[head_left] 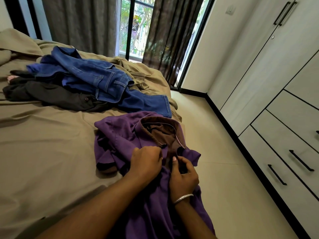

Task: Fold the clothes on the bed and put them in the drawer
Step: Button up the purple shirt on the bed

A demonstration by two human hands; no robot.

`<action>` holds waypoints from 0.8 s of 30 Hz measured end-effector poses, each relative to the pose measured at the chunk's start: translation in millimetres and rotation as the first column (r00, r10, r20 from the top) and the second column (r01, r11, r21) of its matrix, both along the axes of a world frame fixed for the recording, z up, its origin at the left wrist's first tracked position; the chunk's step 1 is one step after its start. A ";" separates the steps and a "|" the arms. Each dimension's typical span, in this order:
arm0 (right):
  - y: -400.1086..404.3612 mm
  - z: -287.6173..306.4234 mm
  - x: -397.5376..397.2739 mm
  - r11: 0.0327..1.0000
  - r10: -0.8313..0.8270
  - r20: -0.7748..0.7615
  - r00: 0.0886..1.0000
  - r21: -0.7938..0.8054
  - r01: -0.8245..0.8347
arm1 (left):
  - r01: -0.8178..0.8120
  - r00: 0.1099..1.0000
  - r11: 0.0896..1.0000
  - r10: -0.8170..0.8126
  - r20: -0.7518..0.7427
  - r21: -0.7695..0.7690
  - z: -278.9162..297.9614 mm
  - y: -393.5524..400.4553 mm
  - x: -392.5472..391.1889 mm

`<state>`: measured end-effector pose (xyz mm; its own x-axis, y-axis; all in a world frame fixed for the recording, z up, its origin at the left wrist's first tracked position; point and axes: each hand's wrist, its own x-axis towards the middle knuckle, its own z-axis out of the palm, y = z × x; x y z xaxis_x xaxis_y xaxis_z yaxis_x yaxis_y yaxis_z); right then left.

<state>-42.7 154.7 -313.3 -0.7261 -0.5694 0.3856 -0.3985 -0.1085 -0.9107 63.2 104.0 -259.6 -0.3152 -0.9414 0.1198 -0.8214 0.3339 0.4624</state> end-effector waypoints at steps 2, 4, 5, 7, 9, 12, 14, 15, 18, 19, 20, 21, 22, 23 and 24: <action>-6.0 3.5 -0.7 0.999 0.032 -0.091 0.995 0.024 -0.030 | -0.032 0.996 0.997 0.038 -0.079 0.075 -5.1 -3.8 1.1; -10.5 1.0 -1.2 0.995 0.086 -0.207 0.974 0.073 -0.072 | -0.057 0.989 0.989 0.074 -0.125 0.137 -8.8 -6.6 1.7; -11.4 -2.9 -1.2 0.991 0.113 -0.245 0.963 0.100 -0.091 | -0.063 0.986 0.983 0.088 -0.144 0.171 -9.4 -7.3 1.7; -10.4 -10.9 -1.0 0.987 0.139 -0.264 0.954 0.122 -0.110 | -0.064 0.977 0.970 0.109 -0.184 0.233 -10.1 -8.9 1.3; -8.6 -15.3 -1.3 0.985 0.149 -0.238 0.960 0.117 -0.124 | -0.064 0.972 0.960 0.122 -0.202 0.272 -11.5 -10.0 0.7; -8.3 -17.1 -1.9 0.981 0.184 -0.262 0.947 0.109 -0.160 | -0.074 0.965 0.950 0.145 -0.220 0.302 -12.6 -11.1 1.3; -8.3 -18.2 -1.3 0.978 0.201 -0.280 0.939 0.114 -0.176 | -0.080 0.964 0.948 0.152 -0.218 0.308 -12.7 -11.3 1.8; -8.3 -19.0 -1.8 0.977 0.207 -0.285 0.936 0.113 -0.182 | -0.079 0.965 0.948 0.150 -0.215 0.309 -12.5 -11.0 1.8; -8.0 -21.4 -3.5 0.972 0.231 -0.299 0.926 0.098 -0.211 | -0.085 0.956 0.942 0.169 -0.240 0.325 -14.0 -11.1 2.4; -7.8 -21.3 -3.5 0.969 0.245 -0.310 0.919 0.092 -0.228 | -0.089 0.949 0.938 0.182 -0.256 0.334 -14.5 -11.9 2.8; -7.4 -20.8 -3.0 0.966 0.258 -0.318 0.912 0.085 -0.244 | -0.093 0.943 0.934 0.194 -0.271 0.345 -14.9 -13.0 3.2; -7.1 -20.1 -2.4 0.963 0.269 -0.313 0.911 0.078 -0.257 | -0.093 0.938 0.929 0.202 -0.281 0.357 -15.2 -13.9 3.8; -7.1 -18.9 -1.9 0.961 0.275 -0.291 0.916 0.072 -0.266 | -0.091 0.936 0.925 0.206 -0.285 0.369 -15.4 -14.4 4.0; -7.1 -17.5 -1.4 0.960 0.280 -0.253 0.926 0.064 -0.273 | -0.086 0.937 0.921 0.204 -0.285 0.379 -15.9 -14.6 4.2; -7.0 -16.5 -1.2 0.959 0.284 -0.204 0.937 0.053 -0.279 | -0.079 0.937 0.918 0.201 -0.286 0.388 -16.4 -14.6 4.1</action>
